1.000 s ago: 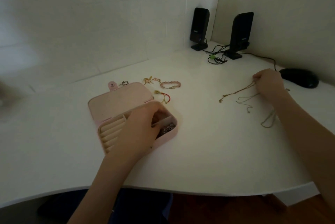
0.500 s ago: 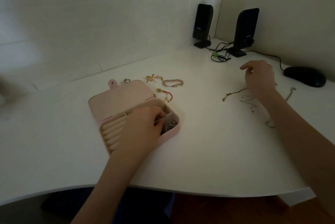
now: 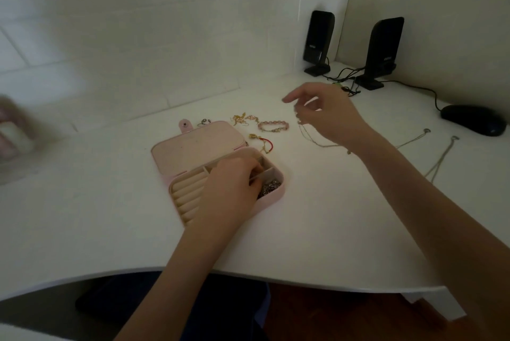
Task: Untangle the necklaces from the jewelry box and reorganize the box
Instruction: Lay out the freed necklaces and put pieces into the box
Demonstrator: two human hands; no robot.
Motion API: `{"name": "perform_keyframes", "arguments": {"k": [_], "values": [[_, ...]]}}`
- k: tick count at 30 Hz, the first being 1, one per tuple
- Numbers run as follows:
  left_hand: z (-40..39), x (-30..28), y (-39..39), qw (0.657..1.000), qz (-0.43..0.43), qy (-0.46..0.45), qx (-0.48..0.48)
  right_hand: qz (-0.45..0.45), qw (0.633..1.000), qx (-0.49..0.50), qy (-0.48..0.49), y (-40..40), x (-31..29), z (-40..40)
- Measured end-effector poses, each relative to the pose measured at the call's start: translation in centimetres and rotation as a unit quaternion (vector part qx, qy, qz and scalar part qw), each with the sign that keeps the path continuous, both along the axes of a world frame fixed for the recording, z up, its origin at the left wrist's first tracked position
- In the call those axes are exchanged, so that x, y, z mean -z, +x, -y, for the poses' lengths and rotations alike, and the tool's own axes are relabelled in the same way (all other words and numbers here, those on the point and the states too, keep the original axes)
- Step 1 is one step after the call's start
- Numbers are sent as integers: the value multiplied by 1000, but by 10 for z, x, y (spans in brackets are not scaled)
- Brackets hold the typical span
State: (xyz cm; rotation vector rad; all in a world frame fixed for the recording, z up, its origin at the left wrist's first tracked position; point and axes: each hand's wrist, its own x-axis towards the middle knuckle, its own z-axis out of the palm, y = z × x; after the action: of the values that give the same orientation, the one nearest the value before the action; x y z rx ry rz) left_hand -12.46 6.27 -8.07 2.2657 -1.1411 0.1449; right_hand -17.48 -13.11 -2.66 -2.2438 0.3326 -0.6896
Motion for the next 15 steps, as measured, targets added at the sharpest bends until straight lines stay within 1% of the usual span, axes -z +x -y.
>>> {"name": "perform_keyframes", "arguments": {"k": [2,3,4,5,7,9,10,11,15], "values": [[1,-7,-4,998,-25,-47,-13,-16,997,-68,37,-3,-14,-14],[1,-13,-6,995,-58,-74,-18,-20,992,-110,63,-6,-20,-20],[4,-18,-7,989,-109,-104,-9,-21,985,-149,90,-9,-26,-26],[6,-26,-9,976,-172,-131,10,-16,977,-181,115,-11,-31,-32],[12,-35,-9,940,-287,-172,68,14,963,-213,166,-13,-37,-39],[11,-38,-10,902,-365,-207,100,60,951,-210,218,-12,-39,-40],[8,-38,-9,893,-378,-219,105,82,948,-196,236,-12,-40,-39],[2,-36,-8,893,-377,-224,103,100,946,-177,251,-13,-40,-37],[-22,-28,-2,900,-376,-203,83,152,937,-124,290,-14,-37,-29]]}}
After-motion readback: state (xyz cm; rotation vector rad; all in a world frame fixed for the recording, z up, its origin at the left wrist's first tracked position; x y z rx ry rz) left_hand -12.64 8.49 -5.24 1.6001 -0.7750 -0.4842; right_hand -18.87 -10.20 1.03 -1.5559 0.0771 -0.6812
